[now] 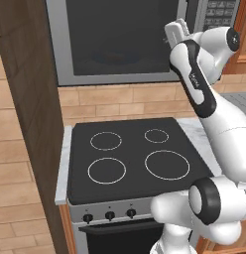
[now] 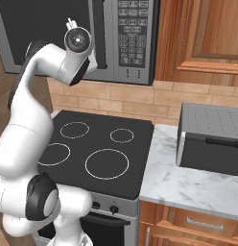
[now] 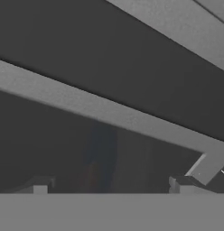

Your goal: Transport the steak from the fridge to the microwave and turn on the microwave.

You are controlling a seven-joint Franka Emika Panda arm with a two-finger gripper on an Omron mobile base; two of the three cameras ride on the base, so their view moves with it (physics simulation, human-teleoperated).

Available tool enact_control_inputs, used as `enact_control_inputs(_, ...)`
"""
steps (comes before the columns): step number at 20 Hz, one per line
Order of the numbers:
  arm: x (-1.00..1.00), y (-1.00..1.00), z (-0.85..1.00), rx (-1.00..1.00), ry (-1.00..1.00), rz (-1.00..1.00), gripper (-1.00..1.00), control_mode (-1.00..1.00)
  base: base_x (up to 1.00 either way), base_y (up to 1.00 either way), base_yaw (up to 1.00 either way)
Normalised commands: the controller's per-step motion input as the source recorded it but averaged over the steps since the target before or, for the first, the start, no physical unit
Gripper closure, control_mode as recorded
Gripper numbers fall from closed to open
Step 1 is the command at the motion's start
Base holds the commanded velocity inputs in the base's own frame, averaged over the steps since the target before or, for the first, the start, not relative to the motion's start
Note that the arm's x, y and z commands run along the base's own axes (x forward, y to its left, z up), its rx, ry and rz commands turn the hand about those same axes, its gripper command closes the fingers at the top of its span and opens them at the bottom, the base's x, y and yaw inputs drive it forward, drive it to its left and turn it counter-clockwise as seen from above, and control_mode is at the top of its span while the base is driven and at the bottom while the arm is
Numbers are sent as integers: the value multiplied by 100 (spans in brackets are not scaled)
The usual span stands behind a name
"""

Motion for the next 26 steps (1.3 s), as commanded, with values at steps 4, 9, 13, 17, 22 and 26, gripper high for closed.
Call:
enact_control_inputs(4, -44, 0, 0, 0, 0, 0, -100, -100, 0, 0, 0)
enact_control_inputs(9, -44, 11, 0, 0, 0, 0, -100, -100, 0, 0, 0)
enact_control_inputs(13, -50, 7, 0, 0, 0, 0, -100, -100, 0, 0, 0)
enact_control_inputs(17, -57, 0, 0, 3, 1, 1, -100, -100, 0, 0, 0)
enact_control_inputs(22, -43, -16, 0, 4, 4, 0, -100, -100, 0, 0, 0)
enact_control_inputs(26, -9, -36, -2, 0, 9, -6, -100, -100, 0, 0, 0)
